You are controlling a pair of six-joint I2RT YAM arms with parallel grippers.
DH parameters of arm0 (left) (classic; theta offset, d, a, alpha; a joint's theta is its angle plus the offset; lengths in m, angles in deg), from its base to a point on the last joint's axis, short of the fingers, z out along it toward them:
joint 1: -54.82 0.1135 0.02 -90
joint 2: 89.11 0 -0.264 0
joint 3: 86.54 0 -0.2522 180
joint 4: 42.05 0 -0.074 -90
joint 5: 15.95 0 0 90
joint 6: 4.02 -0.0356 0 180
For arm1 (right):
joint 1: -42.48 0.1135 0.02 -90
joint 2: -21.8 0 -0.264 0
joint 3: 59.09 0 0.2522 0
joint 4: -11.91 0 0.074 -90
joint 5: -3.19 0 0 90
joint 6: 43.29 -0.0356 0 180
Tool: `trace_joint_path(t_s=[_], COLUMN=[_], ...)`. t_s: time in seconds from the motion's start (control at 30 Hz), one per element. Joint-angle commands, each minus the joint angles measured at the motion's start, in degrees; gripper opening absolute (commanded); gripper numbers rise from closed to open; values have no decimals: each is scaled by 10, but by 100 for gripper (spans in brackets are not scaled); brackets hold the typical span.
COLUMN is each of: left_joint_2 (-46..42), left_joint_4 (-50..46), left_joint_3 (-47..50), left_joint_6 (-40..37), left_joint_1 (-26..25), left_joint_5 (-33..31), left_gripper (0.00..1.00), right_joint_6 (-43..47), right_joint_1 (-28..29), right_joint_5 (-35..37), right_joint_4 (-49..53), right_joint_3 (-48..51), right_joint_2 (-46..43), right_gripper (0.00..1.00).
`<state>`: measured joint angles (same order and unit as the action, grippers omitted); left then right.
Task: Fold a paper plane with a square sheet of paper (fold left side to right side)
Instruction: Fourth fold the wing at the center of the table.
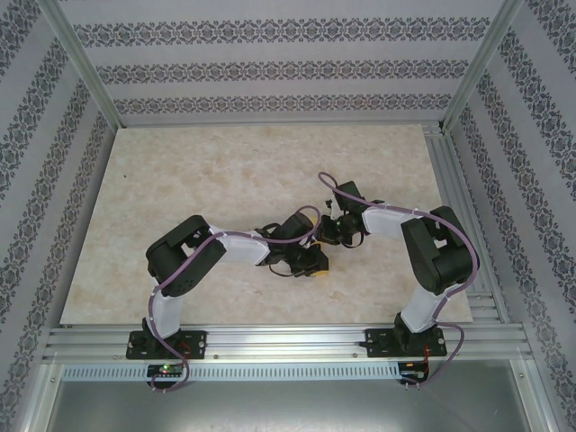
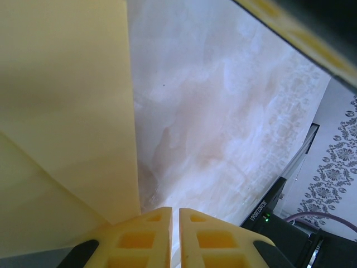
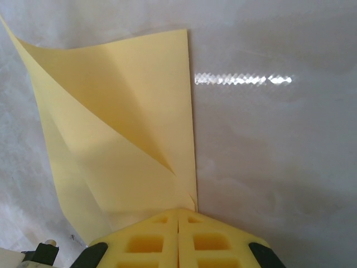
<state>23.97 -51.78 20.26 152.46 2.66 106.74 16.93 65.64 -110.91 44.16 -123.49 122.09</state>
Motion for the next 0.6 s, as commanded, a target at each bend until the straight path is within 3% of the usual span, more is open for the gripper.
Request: trace_joint_path(t_s=[0.0, 0.13, 0.57], left_joint_2=[6, -9, 48], left_joint_4=[-18, -58, -39], left_joint_3=[-9, -27, -13], left_joint_6=[-22, -47, -3], left_joint_1=[-20, -17, -16], left_joint_5=[23, 5, 24], left_gripper=[14, 15, 13], right_joint_6=[13, 15, 17], right_joint_1=[7, 7, 7], right_joint_5=[50, 49, 54], right_joint_4=[14, 15, 23], right_joint_3=[2, 0, -4], right_joint_2=[31, 30, 27], right_gripper=[7, 7, 7])
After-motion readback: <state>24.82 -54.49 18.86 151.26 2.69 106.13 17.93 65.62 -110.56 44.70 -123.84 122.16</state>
